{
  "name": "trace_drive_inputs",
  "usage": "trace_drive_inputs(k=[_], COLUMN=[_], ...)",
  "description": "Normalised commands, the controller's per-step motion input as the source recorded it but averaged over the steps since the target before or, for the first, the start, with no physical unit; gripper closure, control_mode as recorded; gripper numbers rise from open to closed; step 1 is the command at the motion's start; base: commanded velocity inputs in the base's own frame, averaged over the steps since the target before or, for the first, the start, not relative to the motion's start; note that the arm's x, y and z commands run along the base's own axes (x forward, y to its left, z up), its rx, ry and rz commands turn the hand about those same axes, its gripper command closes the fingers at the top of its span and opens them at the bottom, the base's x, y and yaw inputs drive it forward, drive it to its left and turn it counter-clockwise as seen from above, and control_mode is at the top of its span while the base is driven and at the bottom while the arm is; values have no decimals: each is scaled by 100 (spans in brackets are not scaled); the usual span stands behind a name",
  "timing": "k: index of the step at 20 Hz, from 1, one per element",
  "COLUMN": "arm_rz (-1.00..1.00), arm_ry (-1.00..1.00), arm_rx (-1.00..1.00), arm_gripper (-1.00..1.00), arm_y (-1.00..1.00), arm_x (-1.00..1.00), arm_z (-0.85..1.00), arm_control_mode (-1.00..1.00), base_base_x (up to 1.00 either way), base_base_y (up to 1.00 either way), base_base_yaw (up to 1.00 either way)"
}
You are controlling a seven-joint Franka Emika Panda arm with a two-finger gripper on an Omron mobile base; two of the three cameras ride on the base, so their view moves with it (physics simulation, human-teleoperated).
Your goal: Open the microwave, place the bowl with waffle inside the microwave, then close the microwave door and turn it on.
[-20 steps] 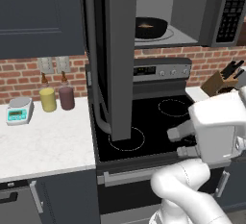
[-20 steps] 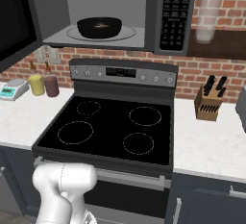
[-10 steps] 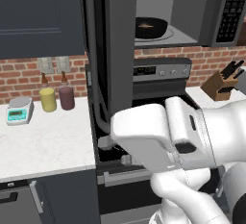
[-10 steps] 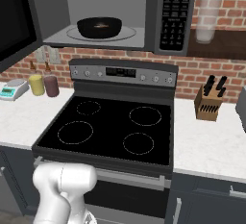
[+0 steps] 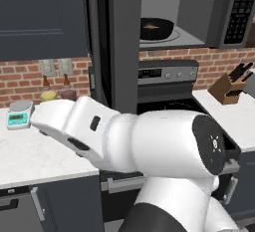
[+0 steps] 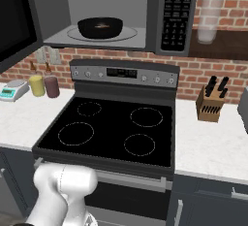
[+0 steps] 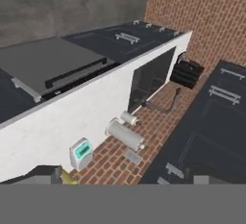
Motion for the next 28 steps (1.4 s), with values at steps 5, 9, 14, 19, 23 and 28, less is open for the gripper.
trace_drive_inputs(k=[5,9,14,19,23,28], arm_rz=[-47,-41,-40,-23,-10,-7], arm_ry=[0,-2,-10,-24,-32,-31], arm_rx=[-6,-5,-2,0,0,0], arm_gripper=[-100,-100,-100,-100,-100,-100], arm_y=[28,1,-13,-84,-100,-100], arm_x=[100,93,55,0,-30,-14], arm_z=[-15,0,0,0,0,3], arm_control_mode=[-100,-100,-100,-100,-100,-100], base_base_x=[0,0,0,0,0,0], base_base_y=[0,0,0,0,0,0], base_base_yaw=[0,0,0,0,0,0])
